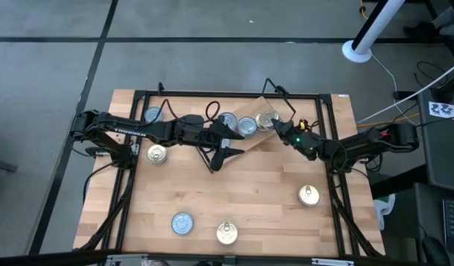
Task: Stack canned seafood by type on shelf
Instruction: Stack the blue and pink tuna can on the shelf on top of the other blue and pink tuna can
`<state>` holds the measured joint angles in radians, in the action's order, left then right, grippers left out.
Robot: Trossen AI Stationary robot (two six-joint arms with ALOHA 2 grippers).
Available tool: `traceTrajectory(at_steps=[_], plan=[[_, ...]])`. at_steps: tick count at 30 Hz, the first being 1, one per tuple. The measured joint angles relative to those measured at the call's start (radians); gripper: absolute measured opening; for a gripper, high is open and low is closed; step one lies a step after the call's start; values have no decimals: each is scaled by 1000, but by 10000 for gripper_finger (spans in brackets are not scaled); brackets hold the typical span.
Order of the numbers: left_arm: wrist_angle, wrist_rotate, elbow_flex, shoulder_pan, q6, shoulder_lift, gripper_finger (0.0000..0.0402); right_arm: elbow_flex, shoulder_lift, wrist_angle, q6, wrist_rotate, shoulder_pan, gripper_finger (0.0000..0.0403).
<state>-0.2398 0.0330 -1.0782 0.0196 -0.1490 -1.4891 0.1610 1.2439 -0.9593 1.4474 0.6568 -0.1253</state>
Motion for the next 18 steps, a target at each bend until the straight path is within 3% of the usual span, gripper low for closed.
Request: traceTrajectory(at_steps=[12, 18], plan=[[0, 0, 0, 0, 0, 0, 237, 67, 98, -11, -12, 4, -34, 193], [0, 0, 0, 0, 0, 0, 237, 69, 122, -10, -11, -60, -79, 193]])
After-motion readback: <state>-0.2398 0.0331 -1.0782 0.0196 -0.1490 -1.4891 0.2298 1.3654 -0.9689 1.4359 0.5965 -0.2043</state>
